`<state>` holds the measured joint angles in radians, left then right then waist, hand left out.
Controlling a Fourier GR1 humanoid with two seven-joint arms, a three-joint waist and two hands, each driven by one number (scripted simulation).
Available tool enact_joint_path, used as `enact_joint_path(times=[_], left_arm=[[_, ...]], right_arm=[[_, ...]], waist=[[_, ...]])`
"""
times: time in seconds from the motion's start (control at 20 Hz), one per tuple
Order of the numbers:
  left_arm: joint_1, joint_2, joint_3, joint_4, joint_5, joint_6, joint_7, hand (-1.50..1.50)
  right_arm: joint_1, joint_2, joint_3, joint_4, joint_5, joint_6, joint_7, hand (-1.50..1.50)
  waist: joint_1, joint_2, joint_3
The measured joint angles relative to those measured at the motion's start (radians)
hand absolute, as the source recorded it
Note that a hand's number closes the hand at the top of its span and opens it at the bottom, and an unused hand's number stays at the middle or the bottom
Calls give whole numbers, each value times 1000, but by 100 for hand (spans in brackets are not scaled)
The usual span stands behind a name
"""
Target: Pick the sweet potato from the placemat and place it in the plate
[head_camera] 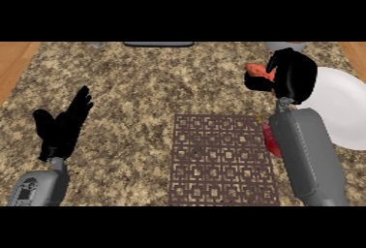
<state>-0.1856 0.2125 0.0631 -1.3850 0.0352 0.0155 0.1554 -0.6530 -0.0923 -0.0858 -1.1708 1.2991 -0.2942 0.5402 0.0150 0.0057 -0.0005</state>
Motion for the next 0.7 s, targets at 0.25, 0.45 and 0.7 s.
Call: enact_joint_path(times=[0.25,0.45,0.7], left_arm=[[5,-1,6,7,1,-5,-10,0],[11,-2,11,2,-2,-7,-12,0],[10,-6,9,-22,-8,-5,11,0]], right_arm=[[-48,-28,-88,56,10,-111,78,150],[-44,-68,-153,98,-39,-182,69,150],[-12,-154,-233,170,-126,-239,1,150]], waist=[[-4,-2,0],[-7,-3,1],[-9,-4,1]])
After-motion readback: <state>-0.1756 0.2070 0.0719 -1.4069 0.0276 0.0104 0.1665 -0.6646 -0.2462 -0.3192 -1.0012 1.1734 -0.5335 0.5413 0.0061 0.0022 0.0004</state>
